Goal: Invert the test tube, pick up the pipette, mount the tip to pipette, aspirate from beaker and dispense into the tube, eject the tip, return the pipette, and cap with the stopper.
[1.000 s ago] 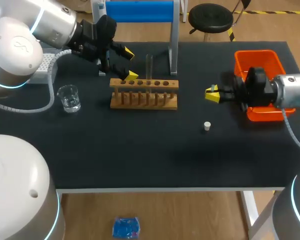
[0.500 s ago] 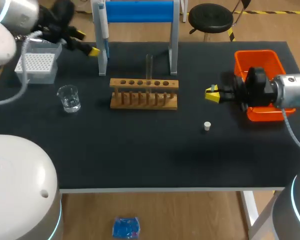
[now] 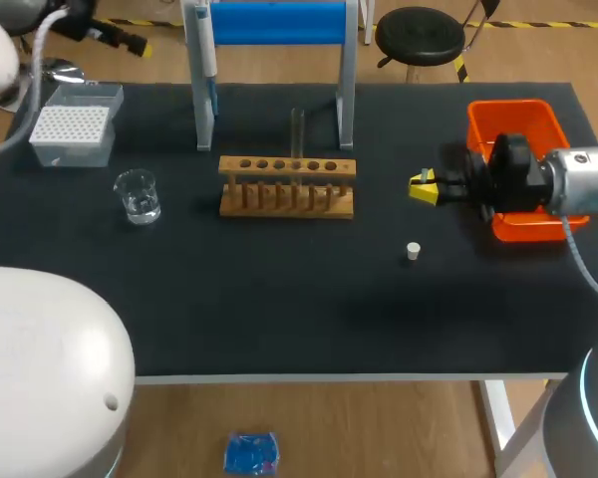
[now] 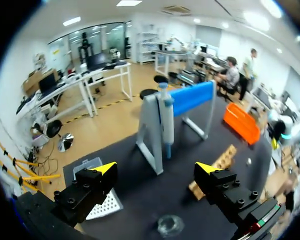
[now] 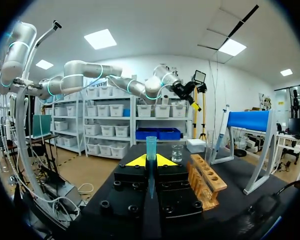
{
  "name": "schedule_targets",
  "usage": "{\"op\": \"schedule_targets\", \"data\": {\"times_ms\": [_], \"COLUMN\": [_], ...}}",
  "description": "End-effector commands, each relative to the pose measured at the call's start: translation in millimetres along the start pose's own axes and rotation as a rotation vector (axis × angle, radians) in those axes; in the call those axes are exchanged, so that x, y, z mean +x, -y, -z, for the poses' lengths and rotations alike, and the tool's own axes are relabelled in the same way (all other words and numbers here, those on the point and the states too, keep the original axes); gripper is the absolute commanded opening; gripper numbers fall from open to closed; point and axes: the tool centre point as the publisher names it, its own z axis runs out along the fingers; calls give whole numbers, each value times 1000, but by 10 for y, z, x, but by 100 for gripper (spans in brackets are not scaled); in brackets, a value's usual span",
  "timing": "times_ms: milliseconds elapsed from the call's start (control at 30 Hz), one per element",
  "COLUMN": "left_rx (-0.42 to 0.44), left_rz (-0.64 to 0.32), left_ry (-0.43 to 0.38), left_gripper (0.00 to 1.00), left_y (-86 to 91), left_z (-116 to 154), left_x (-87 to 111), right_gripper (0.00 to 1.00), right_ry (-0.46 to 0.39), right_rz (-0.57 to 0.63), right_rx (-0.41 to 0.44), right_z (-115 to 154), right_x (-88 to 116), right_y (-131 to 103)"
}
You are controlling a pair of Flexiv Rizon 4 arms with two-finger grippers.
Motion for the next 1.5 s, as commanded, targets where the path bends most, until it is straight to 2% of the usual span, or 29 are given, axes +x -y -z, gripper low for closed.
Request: {"op": "schedule_targets", "data": {"times_ms": [33,267,367,567,633,700,1000,1267,1500], "left_rx": [71,167,165,139,158,146,206,240,269], "left_rz": [46,86,82,64,78,71,145,148,166], "left_ry": [96,186,231,266,261,296,348,402,417], "left_gripper": [100,100,100,100,100,100,100,100,100], "left_y": [81,176,198,224,241,257,358,433,460], "left_z": [-58,-120,-213,-502,-569,-626,-777,-900,-948], "left_x": [262,705,852,944,931,897,700,630,591], "right_gripper": [0,0,0,0,0,0,0,0,0], "right_ry": [1,1,1,1,1,1,1,1,1], "right_rz": [1,1,1,1,1,1,1,1,1], "right_rx": [1,1,1,1,1,1,1,1,1], "right_z": [3,3,3,3,3,3,3,3,3], "right_x": [5,5,5,5,5,5,5,5,5], "right_y": [-4,-4,-4,-4,-4,-4,-4,-4,-4]}}
